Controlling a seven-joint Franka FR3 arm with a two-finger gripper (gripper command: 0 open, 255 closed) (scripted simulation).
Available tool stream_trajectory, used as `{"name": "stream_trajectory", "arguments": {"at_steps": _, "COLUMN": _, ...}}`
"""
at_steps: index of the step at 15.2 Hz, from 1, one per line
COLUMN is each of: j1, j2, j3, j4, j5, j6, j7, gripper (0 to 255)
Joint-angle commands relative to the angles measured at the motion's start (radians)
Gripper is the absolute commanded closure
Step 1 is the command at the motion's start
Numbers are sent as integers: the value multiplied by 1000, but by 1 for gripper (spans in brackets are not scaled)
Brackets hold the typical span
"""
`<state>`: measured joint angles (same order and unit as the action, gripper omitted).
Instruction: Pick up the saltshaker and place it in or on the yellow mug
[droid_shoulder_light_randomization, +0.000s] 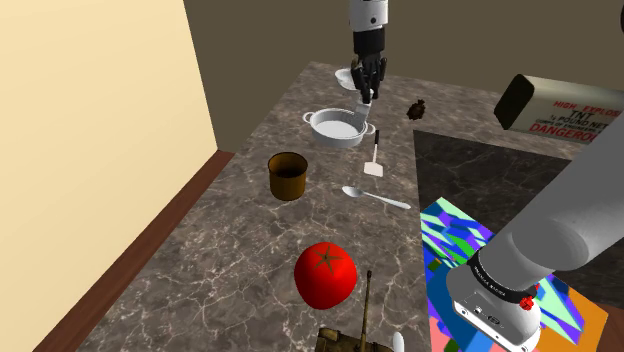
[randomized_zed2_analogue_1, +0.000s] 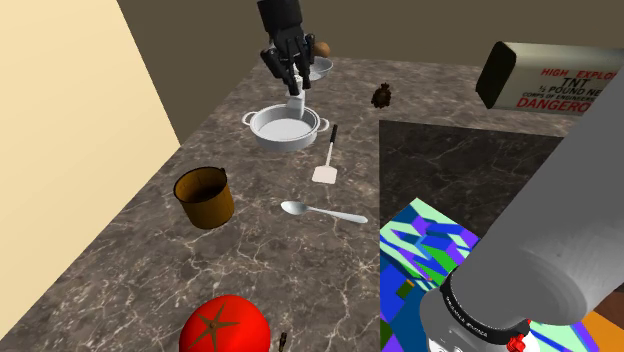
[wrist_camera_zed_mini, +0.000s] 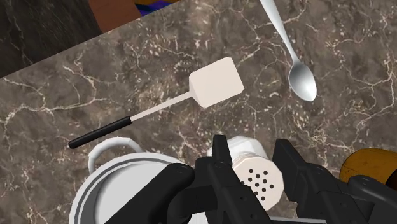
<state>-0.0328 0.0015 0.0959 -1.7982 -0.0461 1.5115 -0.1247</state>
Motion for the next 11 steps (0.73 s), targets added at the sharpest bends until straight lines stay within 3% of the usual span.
{"name": "stream_trajectory", "arguments": {"at_steps": 1, "j1": 0, "j2": -3, "j3": 0, "j4": 23, "j5": 0, "j6": -26, "j7": -2, "gripper": 255}}
{"name": "stream_trajectory", "arguments": {"at_steps": 11, "j1": 108, "j2": 83, "j3": 102, "j4": 180, "j5": 45, "j6": -103, "j7": 208, "gripper": 255}}
